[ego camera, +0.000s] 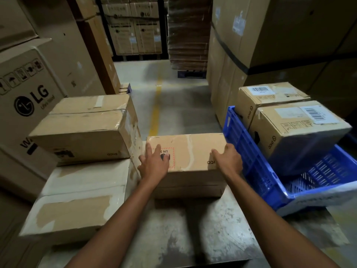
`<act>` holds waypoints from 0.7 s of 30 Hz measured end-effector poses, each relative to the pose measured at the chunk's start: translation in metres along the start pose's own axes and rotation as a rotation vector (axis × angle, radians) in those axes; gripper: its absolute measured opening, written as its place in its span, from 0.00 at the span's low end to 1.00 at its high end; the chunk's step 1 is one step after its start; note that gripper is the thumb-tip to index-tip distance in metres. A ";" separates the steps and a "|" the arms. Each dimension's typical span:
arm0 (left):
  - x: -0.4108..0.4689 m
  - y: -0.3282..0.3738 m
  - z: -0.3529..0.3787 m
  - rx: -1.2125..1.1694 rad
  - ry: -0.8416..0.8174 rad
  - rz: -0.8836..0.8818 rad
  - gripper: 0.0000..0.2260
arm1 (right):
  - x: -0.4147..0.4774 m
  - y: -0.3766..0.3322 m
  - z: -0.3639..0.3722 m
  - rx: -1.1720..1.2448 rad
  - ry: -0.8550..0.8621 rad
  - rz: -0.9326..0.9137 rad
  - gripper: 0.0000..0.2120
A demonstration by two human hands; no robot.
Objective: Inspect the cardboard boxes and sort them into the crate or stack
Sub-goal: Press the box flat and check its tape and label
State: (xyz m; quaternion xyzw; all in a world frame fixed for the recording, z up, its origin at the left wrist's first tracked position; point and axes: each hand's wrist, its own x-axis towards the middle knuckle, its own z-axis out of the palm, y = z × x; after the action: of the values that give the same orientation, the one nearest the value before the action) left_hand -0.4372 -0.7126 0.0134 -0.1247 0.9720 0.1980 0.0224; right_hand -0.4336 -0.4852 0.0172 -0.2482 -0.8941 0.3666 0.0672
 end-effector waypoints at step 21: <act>-0.028 0.023 -0.058 -0.855 0.262 0.147 0.20 | -0.045 -0.067 -0.012 0.211 0.216 -0.657 0.21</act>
State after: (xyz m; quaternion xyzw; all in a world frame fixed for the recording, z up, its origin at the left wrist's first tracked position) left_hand -0.4159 -0.7081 0.0778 -0.0776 0.8039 0.5651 -0.1683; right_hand -0.4176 -0.5406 0.0748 0.0234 -0.8711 0.3874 0.3009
